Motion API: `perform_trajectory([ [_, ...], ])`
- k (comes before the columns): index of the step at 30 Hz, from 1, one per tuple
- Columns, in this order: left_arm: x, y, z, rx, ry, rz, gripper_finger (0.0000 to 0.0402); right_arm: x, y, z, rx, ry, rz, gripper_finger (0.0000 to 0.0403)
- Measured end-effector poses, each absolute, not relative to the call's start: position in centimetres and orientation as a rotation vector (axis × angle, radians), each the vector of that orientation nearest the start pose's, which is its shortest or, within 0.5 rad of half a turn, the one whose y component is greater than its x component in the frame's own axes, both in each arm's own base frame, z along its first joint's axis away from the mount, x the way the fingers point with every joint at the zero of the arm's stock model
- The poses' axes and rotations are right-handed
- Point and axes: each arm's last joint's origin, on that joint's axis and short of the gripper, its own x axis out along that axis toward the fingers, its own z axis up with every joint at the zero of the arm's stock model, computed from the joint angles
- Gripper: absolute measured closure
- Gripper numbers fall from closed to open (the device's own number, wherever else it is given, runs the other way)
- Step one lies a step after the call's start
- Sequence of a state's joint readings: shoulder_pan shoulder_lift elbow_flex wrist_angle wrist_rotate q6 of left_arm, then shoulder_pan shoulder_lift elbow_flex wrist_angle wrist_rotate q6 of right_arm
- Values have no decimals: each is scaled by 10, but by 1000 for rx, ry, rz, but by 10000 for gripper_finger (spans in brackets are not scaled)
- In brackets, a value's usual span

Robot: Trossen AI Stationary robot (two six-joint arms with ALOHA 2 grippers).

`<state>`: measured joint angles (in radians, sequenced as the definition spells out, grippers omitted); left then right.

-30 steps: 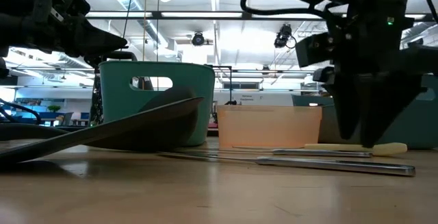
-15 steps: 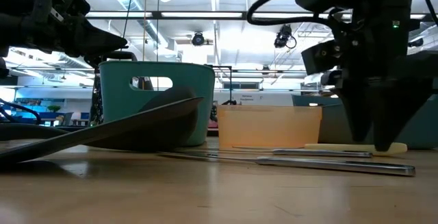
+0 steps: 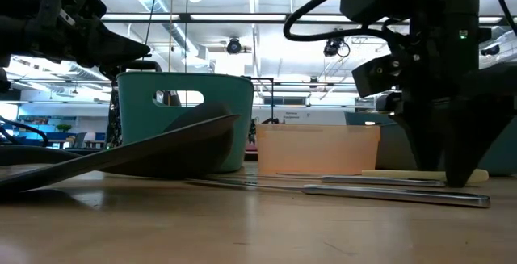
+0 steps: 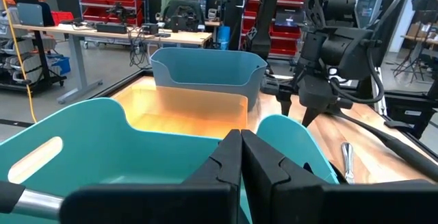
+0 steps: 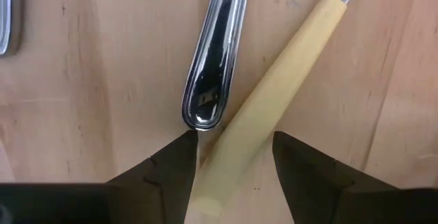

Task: Pick & Place Kitchen Items
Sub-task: Put the orange knife into the orange bin

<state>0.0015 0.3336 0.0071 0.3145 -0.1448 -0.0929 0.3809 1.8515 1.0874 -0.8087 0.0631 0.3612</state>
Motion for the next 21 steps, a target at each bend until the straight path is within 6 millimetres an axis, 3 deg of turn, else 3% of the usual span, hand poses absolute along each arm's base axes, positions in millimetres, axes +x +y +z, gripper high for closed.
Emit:
perform_trajectory([
  [5,118,4,167,-92,6,147,392,291,114,134,-36,1546,-8,230],
  [13,118,4,166,-92,12,147,392,292,114,127,-28,1552,0,316],
  [21,118,4,166,-91,16,147,392,289,113,123,0,1563,-53,319],
])
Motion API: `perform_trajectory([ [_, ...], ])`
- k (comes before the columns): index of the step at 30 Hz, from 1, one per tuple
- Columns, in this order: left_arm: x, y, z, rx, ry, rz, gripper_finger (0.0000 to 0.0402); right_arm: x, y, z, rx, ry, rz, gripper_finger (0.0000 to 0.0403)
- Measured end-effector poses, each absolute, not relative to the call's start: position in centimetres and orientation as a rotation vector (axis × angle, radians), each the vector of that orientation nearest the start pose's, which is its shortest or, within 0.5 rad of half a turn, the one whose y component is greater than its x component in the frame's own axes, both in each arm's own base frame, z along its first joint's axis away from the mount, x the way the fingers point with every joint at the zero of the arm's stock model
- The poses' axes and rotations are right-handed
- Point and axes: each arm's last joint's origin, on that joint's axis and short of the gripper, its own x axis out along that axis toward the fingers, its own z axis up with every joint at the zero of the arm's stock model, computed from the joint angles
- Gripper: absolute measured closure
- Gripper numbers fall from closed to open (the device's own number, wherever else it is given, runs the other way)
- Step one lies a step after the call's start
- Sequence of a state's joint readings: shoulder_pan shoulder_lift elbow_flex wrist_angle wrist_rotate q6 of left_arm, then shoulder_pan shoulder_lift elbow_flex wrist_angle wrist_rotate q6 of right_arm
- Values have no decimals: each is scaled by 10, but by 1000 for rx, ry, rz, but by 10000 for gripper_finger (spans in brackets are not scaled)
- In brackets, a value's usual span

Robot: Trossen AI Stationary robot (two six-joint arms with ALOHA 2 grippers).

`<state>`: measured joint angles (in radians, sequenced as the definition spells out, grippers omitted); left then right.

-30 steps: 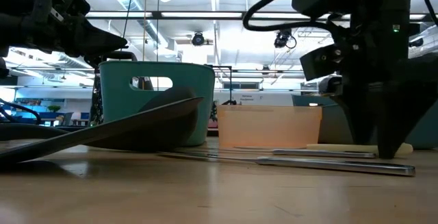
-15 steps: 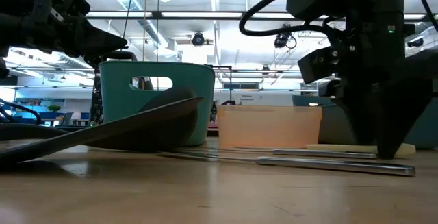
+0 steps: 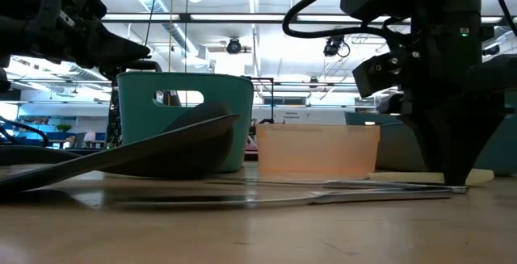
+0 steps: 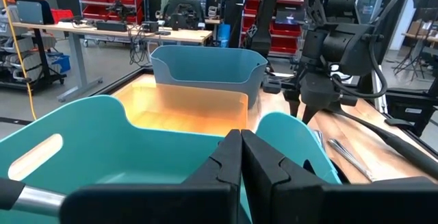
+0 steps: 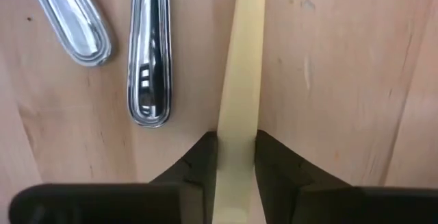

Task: Pick & Place Kitchen Items
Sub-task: Put the orange knife into the orange bin

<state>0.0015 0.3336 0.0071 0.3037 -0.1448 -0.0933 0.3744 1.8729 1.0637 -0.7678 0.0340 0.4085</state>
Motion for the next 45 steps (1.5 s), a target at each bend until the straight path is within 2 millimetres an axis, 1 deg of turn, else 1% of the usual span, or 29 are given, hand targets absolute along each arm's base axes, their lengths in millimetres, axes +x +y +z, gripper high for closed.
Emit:
perform_trajectory([
  [4,118,4,166,-91,19,147,392,288,112,127,-3,1553,-97,319],
  [8,118,4,166,-91,19,147,392,287,111,136,-1,1519,-102,319],
  [13,118,4,166,-92,19,148,392,285,105,140,-35,1492,-195,319],
  [17,118,4,166,-91,19,147,392,281,106,141,-37,1524,-196,319],
  [21,118,4,166,-91,19,147,392,280,108,144,-18,1517,-202,319],
  [25,118,4,166,-91,19,148,392,278,111,148,38,1531,-182,320],
  [30,118,4,166,-90,21,147,392,272,116,167,48,1450,-183,320],
  [35,118,4,166,-90,21,147,392,271,120,192,27,1262,-168,320],
  [41,118,4,166,-91,20,148,392,268,119,232,23,1011,-131,320],
  [45,118,4,166,-91,21,148,392,258,113,257,12,887,-155,320],
])
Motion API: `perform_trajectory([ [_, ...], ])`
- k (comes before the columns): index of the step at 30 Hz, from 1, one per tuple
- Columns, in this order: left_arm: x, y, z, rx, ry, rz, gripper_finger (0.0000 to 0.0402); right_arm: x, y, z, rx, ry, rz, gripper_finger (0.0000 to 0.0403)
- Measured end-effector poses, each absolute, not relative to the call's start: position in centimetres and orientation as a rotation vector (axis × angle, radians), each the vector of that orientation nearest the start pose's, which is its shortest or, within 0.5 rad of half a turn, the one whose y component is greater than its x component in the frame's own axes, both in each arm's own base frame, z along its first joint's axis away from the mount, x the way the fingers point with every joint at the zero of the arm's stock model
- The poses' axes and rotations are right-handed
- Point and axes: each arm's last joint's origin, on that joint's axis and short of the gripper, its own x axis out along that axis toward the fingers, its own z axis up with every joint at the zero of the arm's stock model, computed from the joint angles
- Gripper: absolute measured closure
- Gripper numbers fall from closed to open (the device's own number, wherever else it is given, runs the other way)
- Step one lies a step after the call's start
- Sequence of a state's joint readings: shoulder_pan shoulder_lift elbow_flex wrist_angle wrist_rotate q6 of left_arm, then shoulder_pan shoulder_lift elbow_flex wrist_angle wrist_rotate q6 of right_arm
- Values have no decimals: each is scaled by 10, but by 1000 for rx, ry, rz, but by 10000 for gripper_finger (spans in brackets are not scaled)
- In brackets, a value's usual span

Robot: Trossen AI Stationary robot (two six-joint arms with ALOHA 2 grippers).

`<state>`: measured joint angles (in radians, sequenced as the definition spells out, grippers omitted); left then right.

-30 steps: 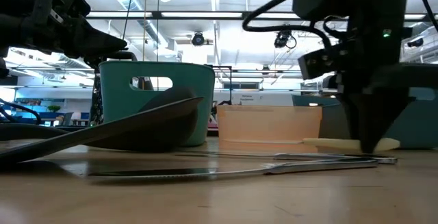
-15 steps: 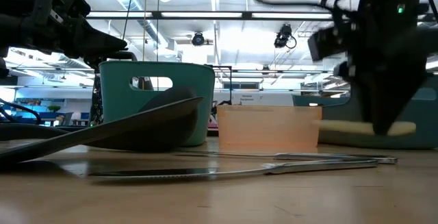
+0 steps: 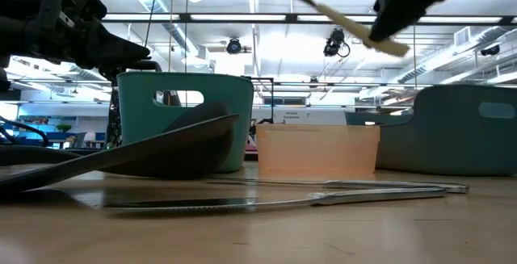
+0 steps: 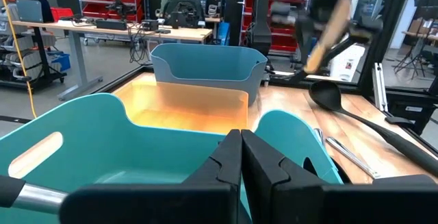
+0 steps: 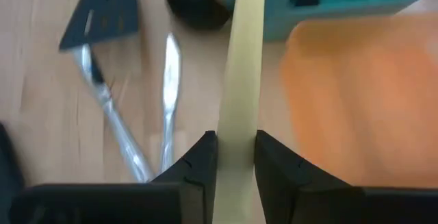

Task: Pick & Place Kitchen Items
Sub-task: Put the orange knife into the orange bin

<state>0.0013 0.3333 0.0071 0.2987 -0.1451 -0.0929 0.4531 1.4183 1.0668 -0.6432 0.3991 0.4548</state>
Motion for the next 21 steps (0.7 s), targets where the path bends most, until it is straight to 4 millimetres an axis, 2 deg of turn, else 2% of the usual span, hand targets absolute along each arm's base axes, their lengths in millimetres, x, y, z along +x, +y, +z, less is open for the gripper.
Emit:
perform_trajectory([
  [4,118,4,165,-91,22,148,392,248,108,274,5,782,-199,320],
  [7,118,4,166,-90,21,147,392,245,102,275,15,694,-258,320],
  [11,118,4,165,-90,21,148,392,252,80,277,105,598,-364,320],
  [15,118,4,166,-91,20,148,392,262,53,273,173,625,-429,320],
  [21,118,4,166,-90,20,148,392,275,7,254,287,762,-461,320],
])
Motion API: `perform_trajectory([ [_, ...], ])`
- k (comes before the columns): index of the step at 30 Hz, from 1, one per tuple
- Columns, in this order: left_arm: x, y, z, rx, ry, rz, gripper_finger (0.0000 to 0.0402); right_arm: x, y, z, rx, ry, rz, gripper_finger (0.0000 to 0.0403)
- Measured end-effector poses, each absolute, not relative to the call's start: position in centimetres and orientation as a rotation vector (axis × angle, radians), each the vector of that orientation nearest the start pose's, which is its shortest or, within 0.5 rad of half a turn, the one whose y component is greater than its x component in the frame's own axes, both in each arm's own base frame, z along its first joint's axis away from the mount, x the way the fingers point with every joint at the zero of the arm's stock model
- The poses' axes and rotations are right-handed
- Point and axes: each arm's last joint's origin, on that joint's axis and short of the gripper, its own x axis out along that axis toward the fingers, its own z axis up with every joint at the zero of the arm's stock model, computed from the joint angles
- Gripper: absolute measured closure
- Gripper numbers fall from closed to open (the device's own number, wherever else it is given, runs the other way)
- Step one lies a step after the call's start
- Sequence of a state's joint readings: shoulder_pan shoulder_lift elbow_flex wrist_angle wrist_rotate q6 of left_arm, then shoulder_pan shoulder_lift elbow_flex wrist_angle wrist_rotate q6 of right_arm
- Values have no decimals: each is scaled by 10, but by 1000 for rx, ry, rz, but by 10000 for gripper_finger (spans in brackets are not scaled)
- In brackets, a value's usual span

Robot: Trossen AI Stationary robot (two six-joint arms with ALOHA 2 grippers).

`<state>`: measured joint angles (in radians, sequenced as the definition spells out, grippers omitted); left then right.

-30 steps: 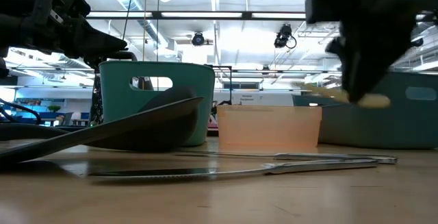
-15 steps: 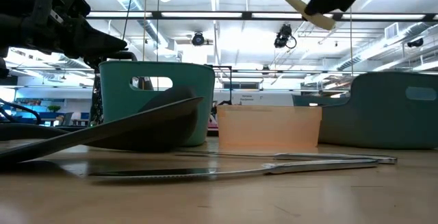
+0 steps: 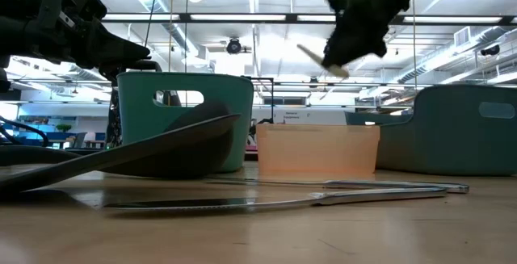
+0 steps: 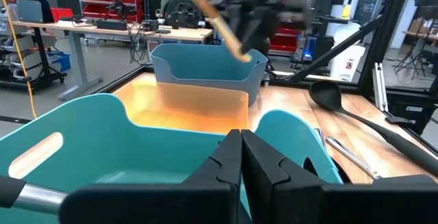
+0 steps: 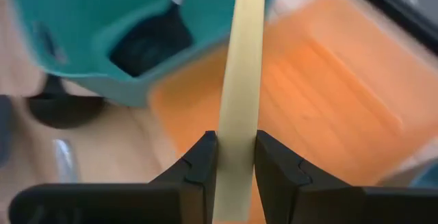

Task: Pick & Place Kitchen Items
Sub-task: Put the orange knife into the orange bin

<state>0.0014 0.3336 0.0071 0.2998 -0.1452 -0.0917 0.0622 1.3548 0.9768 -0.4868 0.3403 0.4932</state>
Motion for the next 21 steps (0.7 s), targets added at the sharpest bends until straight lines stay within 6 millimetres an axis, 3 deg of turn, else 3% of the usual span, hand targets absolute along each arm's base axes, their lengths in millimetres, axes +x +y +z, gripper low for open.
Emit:
perform_trajectory([
  [9,118,4,166,-80,20,148,392,286,-35,220,440,962,-507,320],
  [21,118,4,166,-80,20,147,392,313,-57,203,432,1179,-618,320],
])
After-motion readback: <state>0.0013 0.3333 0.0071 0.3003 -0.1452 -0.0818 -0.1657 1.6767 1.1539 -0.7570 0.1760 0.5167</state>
